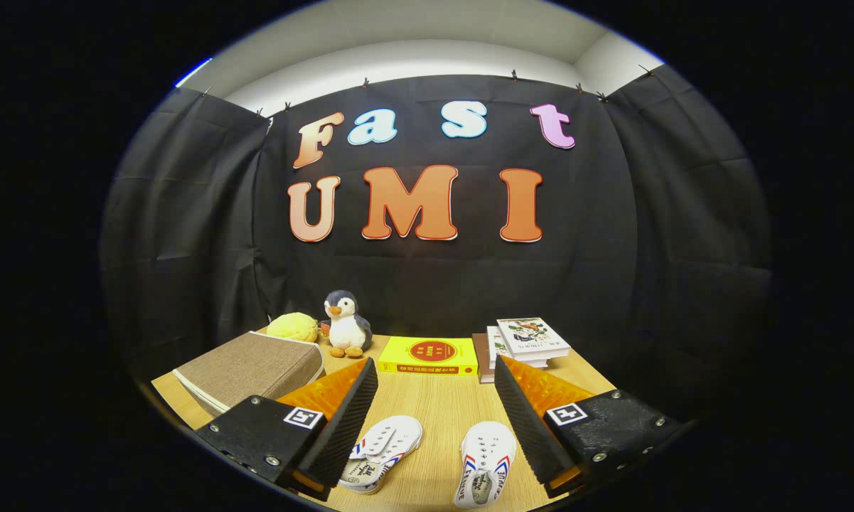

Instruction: Open the storage box then place both shoes into the box .Put the left shoe in first, then the right shoe, with the right side of both shoes facing outward in a uniform manner.

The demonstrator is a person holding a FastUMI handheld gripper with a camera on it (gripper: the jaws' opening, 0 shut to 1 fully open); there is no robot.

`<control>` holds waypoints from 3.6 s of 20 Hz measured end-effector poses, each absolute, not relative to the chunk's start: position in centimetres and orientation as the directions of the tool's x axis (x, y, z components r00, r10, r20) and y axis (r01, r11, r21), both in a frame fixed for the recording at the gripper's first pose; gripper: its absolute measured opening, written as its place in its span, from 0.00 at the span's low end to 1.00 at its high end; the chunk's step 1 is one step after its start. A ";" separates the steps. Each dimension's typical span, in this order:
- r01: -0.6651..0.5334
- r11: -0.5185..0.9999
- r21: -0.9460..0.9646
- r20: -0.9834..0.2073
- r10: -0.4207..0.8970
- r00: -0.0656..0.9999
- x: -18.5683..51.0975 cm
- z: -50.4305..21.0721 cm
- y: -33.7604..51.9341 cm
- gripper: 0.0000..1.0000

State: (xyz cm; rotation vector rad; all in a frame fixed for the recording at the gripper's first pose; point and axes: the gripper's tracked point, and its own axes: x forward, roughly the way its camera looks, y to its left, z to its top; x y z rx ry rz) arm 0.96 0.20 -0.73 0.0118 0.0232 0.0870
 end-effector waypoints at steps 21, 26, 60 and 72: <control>-0.418 0.870 0.261 -0.220 0.476 0.852 0.2 -6.1 8.4 0.98; -0.425 0.728 0.537 -0.276 0.628 0.727 0.9 -9.1 13.2 0.98; -0.050 0.004 0.999 0.019 0.899 0.438 4.0 -12.2 24.3 0.19; -0.175 0.049 0.983 0.050 0.854 0.519 3.4 -6.6 26.5 0.01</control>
